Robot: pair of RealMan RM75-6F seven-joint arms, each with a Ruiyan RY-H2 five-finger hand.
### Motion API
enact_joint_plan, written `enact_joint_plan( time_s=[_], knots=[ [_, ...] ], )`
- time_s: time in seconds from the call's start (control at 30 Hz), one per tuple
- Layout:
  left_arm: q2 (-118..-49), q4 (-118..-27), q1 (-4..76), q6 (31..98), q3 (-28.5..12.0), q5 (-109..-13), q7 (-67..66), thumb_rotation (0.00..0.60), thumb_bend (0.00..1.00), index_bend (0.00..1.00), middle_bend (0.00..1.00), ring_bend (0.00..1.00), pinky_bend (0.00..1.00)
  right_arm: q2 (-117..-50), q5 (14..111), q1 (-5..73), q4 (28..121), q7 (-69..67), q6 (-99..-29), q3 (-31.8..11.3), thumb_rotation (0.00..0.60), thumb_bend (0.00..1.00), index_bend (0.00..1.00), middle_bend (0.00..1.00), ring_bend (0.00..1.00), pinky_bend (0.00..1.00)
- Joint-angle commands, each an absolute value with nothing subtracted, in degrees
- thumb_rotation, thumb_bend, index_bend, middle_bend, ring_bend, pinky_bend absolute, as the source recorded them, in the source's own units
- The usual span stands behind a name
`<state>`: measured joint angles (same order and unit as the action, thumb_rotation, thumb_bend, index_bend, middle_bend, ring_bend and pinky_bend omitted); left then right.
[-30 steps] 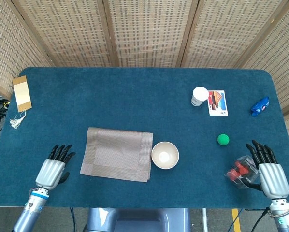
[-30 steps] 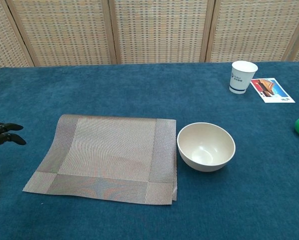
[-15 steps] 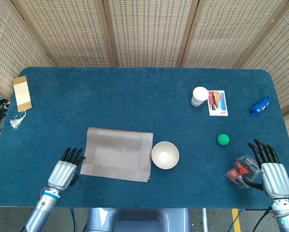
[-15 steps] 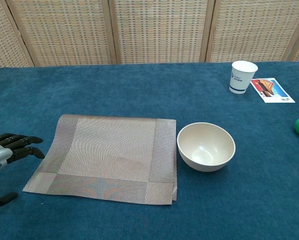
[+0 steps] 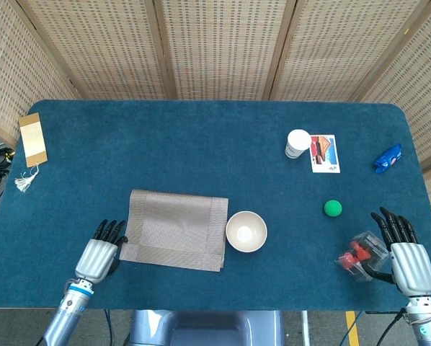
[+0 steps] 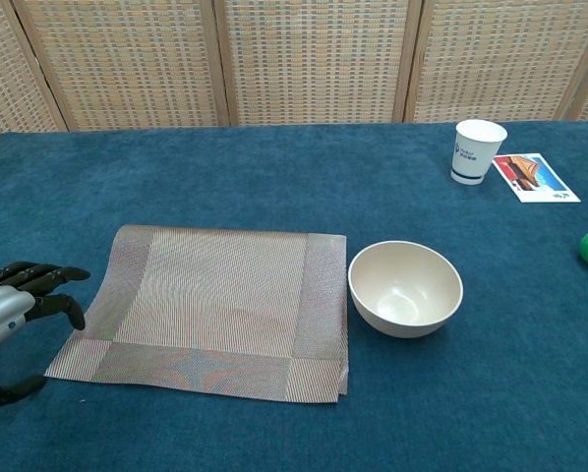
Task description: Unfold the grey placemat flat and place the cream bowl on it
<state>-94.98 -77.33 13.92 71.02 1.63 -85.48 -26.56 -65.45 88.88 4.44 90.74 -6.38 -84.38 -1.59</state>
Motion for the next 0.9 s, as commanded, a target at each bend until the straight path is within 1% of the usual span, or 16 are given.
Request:
enact_joint_plan(
  time_s=[0.03,0.23,0.47,0.67,0.77,0.9],
  knots=[
    [-96.0,-76.4,13.8,72.2,1.5,-86.3,-25.6,0.6,0.34,0.34,0.0,0.0,0.0,-65.4,88.9,4.4,90.8,-6.3,-84.4,-1.6,0.6,0.06,0.03,0.0,0.0,0.0],
    [-96.4,-76.0,13.9,72.9,1.5,-86.8,-25.3,0.6,0.35,0.36,0.0,0.0,0.0,-65.5,88.8,4.4,90.8,-6.3,-84.3,-1.6,0.6,0.06,0.03,0.0,0.0,0.0],
    [-96.4,-76.2,14.3,72.1,1.4,-86.0,-25.4,0.6,0.35,0.38,0.0,0.0,0.0,-65.5,88.8,4.4,90.8,-6.3,-84.3,-1.6,0.6,0.06,0.03,0.0,0.0,0.0],
    [-96.3,-76.7,14.5,71.5,1.4,-85.3,-25.7,0.6,0.35,0.47,0.0,0.0,0.0,-65.4,88.8,4.4,90.9,-6.3,-84.3,-1.6,0.6,0.06,0.03,0.0,0.0,0.0],
    [-96.5,-76.9,14.5,71.5,1.4,-85.2,-25.8,0.6,0.38,0.51,0.0,0.0,0.0,-65.4,88.8,4.4,90.9,-6.2,-84.1,-1.6,0.6,0.06,0.03,0.0,0.0,0.0],
    [-96.6,-76.7,14.7,71.4,1.5,-85.0,-26.0,0.6,0.41,0.52,0.0,0.0,0.0,-65.4,88.8,4.4,91.0,-6.2,-84.2,-1.5,0.6,0.06,0.03,0.0,0.0,0.0]
  ],
)
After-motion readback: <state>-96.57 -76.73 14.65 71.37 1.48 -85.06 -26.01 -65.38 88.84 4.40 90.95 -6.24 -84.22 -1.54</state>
